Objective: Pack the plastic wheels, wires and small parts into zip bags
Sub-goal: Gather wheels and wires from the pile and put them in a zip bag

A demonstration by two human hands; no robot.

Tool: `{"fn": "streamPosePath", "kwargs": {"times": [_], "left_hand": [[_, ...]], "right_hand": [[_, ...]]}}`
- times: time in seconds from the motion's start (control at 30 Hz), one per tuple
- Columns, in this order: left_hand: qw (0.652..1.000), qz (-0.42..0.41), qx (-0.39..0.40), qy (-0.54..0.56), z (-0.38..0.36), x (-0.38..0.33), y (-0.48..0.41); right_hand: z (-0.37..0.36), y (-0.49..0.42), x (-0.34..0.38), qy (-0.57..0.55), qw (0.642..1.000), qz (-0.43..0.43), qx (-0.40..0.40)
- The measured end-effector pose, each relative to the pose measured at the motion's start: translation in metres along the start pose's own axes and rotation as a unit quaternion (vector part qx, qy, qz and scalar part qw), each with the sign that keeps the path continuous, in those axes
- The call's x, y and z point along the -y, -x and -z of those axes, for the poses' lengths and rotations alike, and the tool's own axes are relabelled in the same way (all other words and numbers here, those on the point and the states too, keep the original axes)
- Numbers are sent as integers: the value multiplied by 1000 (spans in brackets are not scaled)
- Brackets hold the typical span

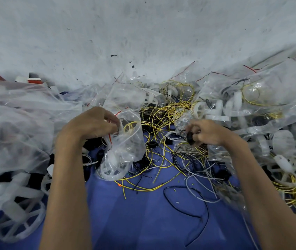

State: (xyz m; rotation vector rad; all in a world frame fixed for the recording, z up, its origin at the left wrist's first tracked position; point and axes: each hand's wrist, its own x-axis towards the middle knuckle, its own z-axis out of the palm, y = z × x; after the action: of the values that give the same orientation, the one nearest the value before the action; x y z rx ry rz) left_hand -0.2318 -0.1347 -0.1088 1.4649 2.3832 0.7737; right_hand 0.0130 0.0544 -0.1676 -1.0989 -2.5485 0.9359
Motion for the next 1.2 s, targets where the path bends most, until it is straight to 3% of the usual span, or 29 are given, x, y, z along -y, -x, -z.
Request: {"fn": "streamPosePath", "kwargs": {"times": [0.17,0.47,0.6,0.7,0.87,0.97,1.1,1.2], "left_hand": [[994,-16,-54,92,0,-8,-1],[958,24,-124,256,2,-25,1],[951,61,-135,271,10,-27,7],[944,67,-190,262,24,-17,15],[929,20,-271,253,48,-17,35],[949,0,-212,232,37,-38,40],[984,1,-73,162,1,-60,26],[992,-11,-36,122,-17,-66,16]], "right_hand": [[6,7,7,-43,996,74,-13],[3,8,21,-210,975,70,31],[-5,6,37,-171,979,109,1],[-7,8,47,-164,977,134,0],[-5,16,54,-211,967,141,1],[-4,19,61,-261,953,151,-25],[-6,21,71,-294,931,197,-94],[-14,19,81,-349,903,228,-109]]}}
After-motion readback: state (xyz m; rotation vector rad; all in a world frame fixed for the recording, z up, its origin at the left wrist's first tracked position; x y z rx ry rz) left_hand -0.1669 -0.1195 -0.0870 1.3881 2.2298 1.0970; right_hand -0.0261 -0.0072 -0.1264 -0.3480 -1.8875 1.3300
